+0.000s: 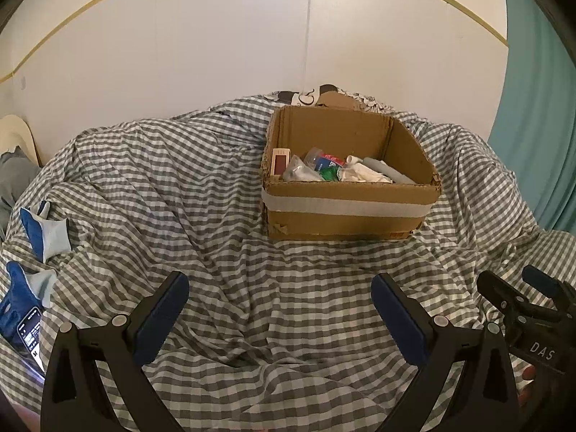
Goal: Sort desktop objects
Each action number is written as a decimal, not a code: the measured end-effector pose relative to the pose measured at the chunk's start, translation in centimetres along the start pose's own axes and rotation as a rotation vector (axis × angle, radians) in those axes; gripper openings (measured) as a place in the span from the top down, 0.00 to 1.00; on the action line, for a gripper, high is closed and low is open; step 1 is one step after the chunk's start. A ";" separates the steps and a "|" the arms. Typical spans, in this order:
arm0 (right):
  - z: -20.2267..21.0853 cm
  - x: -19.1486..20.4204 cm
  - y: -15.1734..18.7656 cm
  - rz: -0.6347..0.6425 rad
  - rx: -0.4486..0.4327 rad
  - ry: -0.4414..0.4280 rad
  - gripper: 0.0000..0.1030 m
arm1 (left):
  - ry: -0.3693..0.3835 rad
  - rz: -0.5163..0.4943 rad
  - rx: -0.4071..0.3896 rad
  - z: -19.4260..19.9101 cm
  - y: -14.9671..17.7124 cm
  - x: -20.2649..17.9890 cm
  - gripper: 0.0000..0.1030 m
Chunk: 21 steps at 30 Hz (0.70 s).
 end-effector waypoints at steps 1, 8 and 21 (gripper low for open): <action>0.0 0.0 0.0 -0.001 0.000 -0.001 0.00 | 0.001 -0.003 0.002 0.0 0.0 0.0 0.00; -0.1 0.2 0.0 0.000 0.003 -0.009 0.00 | 0.010 0.001 0.001 0.0 0.0 0.1 0.00; -0.5 0.7 0.5 0.013 0.017 -0.015 0.00 | 0.034 -0.012 0.011 -0.1 0.3 -0.1 0.00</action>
Point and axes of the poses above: each gripper's, at about its wrist camera, not at the fingertips, and z roughly against the way its jaws point, x to its left, y to its underside, the point moved 4 cm from there along -z, roughly the way its jaws point
